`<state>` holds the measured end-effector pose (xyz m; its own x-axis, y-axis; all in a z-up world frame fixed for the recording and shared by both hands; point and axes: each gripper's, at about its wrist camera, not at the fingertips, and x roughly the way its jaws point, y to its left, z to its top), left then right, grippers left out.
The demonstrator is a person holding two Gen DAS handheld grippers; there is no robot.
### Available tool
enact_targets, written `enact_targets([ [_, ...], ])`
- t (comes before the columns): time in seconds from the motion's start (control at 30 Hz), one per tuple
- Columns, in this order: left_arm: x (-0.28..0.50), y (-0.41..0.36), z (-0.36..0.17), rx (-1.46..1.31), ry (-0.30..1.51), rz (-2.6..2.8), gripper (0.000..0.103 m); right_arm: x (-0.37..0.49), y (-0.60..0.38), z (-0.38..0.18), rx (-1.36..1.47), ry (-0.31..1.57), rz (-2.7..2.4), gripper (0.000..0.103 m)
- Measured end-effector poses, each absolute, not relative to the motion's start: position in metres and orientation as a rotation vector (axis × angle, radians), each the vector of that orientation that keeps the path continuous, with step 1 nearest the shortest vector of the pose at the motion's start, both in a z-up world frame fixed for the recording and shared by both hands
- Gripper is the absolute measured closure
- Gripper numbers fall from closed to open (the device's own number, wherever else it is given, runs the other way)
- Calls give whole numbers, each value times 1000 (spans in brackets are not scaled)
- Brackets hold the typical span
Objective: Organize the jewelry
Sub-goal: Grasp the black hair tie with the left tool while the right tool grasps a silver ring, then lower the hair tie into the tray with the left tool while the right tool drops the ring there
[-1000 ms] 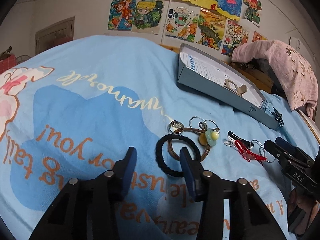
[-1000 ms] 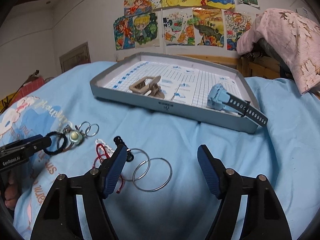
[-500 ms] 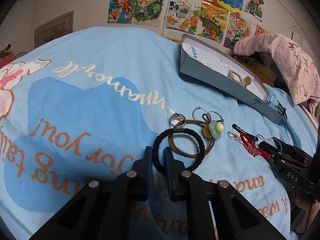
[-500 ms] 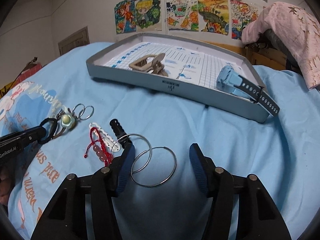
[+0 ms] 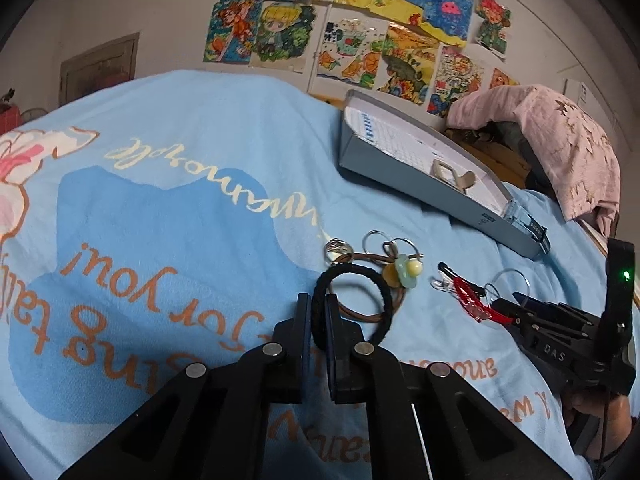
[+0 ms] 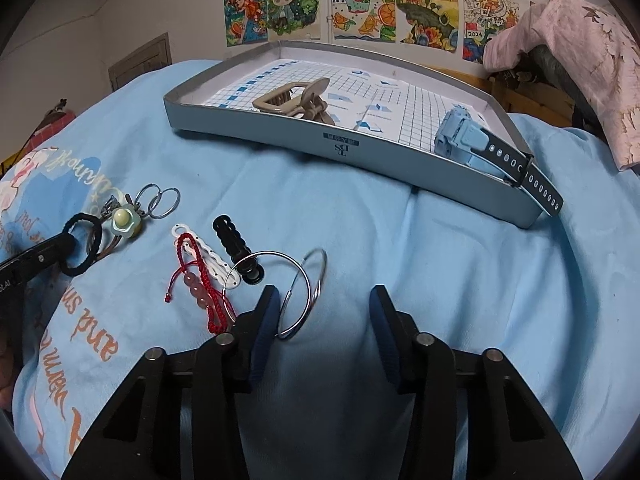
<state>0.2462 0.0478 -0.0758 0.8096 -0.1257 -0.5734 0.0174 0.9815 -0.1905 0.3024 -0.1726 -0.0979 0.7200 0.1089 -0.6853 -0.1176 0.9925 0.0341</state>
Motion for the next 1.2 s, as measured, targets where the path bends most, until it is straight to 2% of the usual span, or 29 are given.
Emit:
enact_targets([
  [0.13,239,39,-72,-137,606,-105,97,304,-177,-99,11,761,130,81],
  [0.2,236,36,-70,-124,591,-120,97,302,-181,-97,33,747,135,91],
  [0.27,233,35,-67,-121,576,-138,97,301,-186,-96,57,726,145,94],
  [0.57,228,20,-47,-76,536,-179,98,292,-201,-82,119,645,188,100],
  [0.83,223,-2,-23,-31,517,-210,98,285,-207,-69,133,594,220,101],
  [1.2,304,-24,15,-91,507,-134,98,307,-224,-22,147,426,220,101],
])
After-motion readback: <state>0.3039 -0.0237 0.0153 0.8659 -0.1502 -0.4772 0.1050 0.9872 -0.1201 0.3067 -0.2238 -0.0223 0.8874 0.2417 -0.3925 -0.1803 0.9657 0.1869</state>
